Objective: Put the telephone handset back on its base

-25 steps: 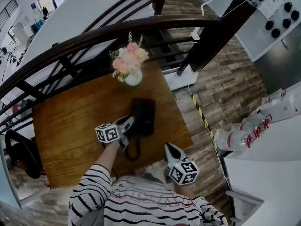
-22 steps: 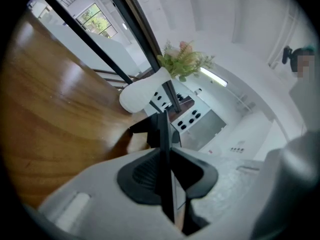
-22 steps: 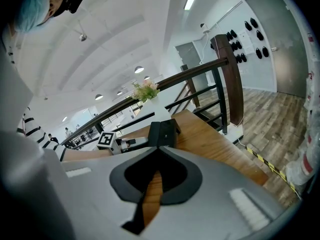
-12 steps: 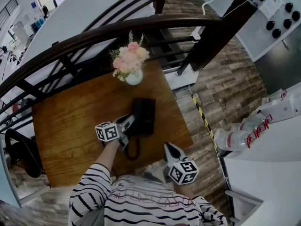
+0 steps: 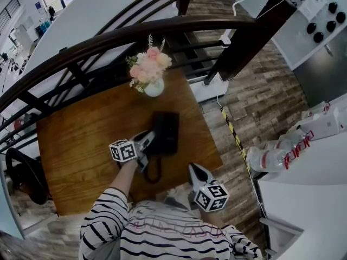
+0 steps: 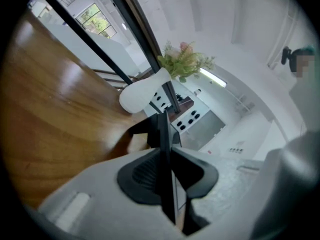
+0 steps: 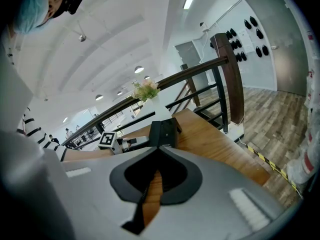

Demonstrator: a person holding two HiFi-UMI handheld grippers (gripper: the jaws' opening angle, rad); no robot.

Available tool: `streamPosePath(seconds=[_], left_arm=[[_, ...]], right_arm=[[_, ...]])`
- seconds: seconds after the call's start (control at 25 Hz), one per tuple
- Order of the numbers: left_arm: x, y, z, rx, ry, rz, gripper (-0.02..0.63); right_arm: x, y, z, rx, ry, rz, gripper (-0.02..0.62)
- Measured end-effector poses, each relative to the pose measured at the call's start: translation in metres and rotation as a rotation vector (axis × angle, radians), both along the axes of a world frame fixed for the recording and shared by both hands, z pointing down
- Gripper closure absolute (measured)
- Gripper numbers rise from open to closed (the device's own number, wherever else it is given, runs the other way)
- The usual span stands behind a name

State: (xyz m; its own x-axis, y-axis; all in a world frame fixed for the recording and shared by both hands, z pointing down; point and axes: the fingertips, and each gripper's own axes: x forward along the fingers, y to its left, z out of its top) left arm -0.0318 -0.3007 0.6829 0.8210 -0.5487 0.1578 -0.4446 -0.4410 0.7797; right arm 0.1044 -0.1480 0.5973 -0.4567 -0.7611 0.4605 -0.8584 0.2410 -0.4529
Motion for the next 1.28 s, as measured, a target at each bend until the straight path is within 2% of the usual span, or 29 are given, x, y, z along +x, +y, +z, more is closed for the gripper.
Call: streamPosePath(seconds=[0.32, 0.52, 0.8, 0.96, 1.28], left_arm=[[-0.004, -0.003, 0.004, -0.054, 0.137, 0.016, 0.543], [-0.003, -0.005, 0.009, -0.099, 0.194, 0.022, 0.551], [-0.002, -0.006, 0.009, -0.086, 0.160, 0.015, 0.546], [-0.009, -0.008, 0.010, -0.054, 0.121, -0.019, 0.545], [-0.027, 0.004, -0.013, -0.013, 0.111, -0.068, 0.526]], right_arm=[[-0.001, 0.003, 0.002, -0.007, 0.003, 0.011, 0.595], [-0.002, 0.004, 0.003, -0.012, 0.003, 0.015, 0.595], [-0.006, 0.003, 0.003, -0.006, -0.001, 0.007, 0.595], [-0.008, 0.004, 0.001, -0.003, -0.007, -0.005, 0.595], [-0.014, 0.007, -0.006, 0.018, -0.010, -0.049, 0.595]])
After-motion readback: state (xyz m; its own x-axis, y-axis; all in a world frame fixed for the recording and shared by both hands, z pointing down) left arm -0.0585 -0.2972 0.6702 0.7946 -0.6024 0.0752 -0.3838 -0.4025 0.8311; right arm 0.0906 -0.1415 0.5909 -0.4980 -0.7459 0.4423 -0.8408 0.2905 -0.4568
